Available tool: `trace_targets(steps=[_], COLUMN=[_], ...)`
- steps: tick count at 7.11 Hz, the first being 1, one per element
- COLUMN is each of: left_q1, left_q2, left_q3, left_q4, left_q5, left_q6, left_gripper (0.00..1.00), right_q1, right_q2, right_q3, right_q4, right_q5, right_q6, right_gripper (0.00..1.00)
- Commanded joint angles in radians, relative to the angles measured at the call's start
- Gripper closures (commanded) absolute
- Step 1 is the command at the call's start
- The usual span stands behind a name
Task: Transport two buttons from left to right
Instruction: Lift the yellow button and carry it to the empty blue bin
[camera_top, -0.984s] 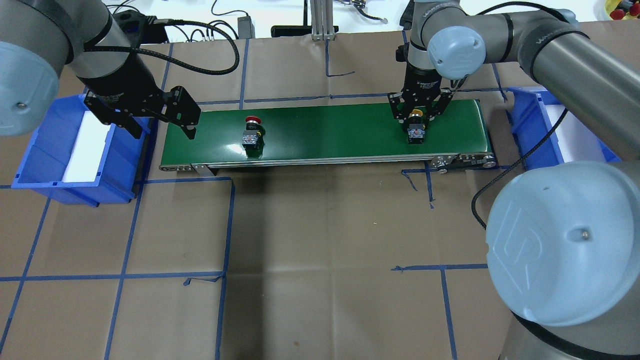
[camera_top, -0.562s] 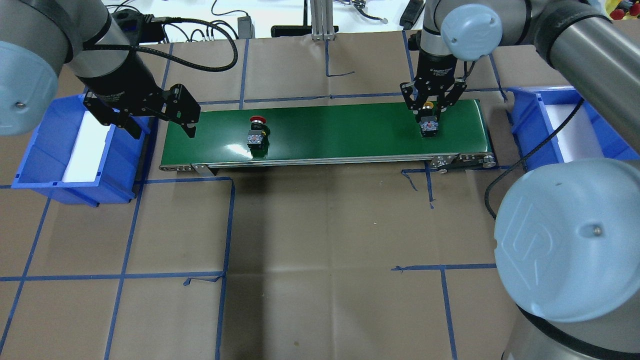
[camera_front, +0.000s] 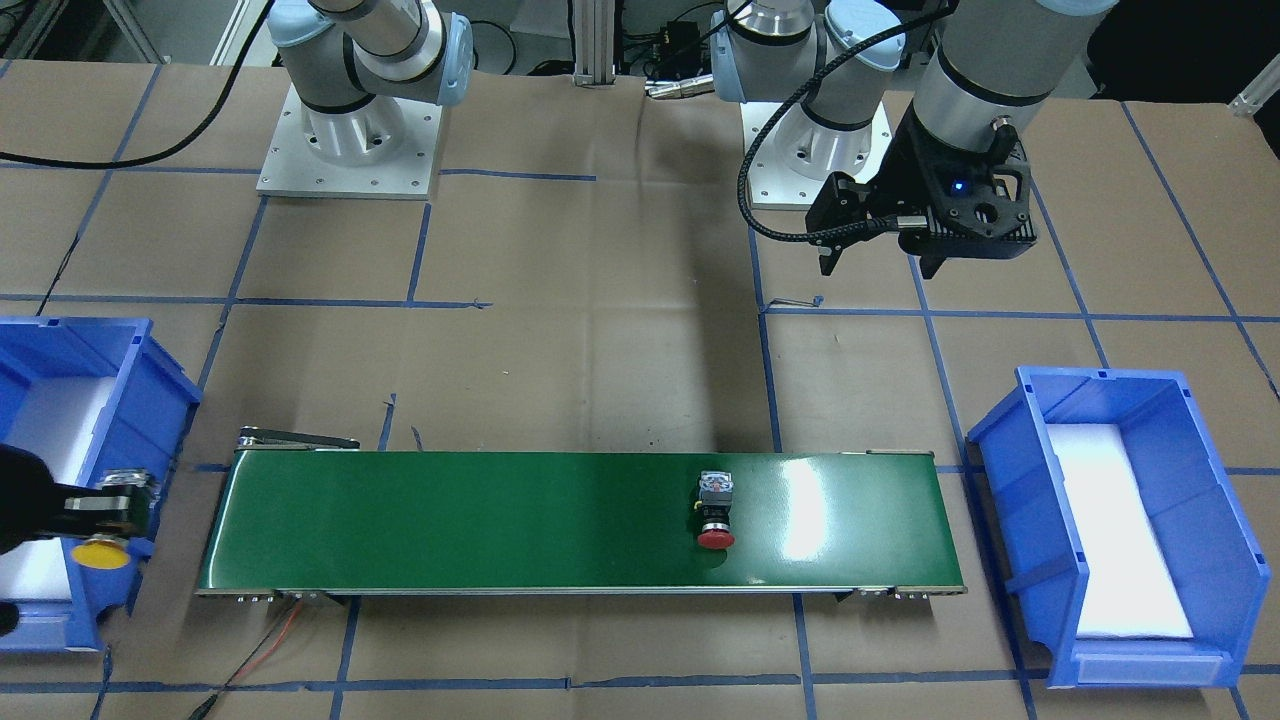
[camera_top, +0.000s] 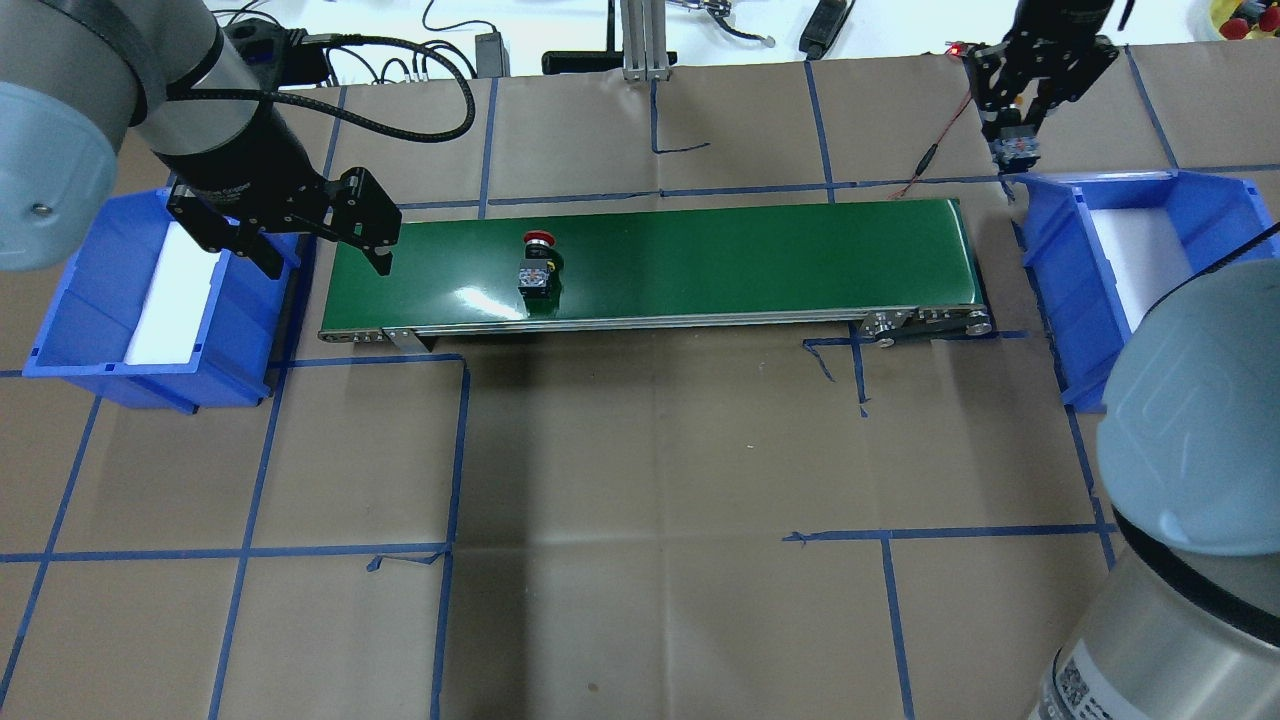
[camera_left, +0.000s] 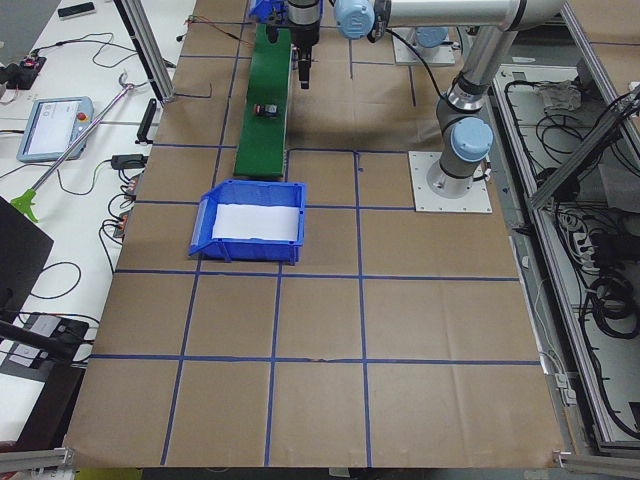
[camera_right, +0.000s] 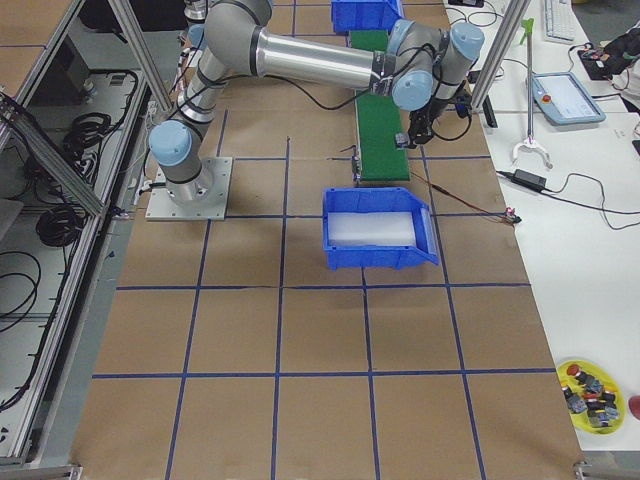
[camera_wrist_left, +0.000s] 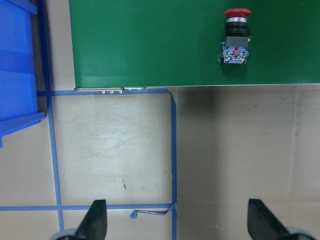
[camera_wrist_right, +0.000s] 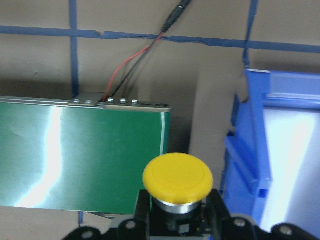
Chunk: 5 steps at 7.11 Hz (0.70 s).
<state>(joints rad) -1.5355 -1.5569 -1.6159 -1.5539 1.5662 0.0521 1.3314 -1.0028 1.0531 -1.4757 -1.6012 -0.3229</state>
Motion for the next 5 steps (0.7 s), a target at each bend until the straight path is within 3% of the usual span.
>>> trace_targets(steps=[1,3,4,5], left_q1=[0.000,0.000,0.000,0.000], left_q2=[0.000,0.000,0.000,0.000], left_q3=[-0.001,-0.001,-0.001,-0.002], left_q4=[0.000,0.000,0.000,0.000], left_q5=[0.000,0.000,0.000,0.000], left_q6=[0.000,0.000,-0.001,0.000], left_gripper=[0.00,0.00,0.00,0.00], right_q1=[-0.137,-0.217,-0.272,-0.296], right_q2=[-0.028,-0.092,-0.120,-0.129], right_q3=[0.004,0.078,0.170,0.279], right_q4=[0.000,-0.012,-0.035,-0.146], right_q5=[-0.003,-0.003,0.007,0.010], right_q6=[-0.202,-0.332,-0.359,-0.411], right_gripper=[0.97,0.97,0.97,0.97])
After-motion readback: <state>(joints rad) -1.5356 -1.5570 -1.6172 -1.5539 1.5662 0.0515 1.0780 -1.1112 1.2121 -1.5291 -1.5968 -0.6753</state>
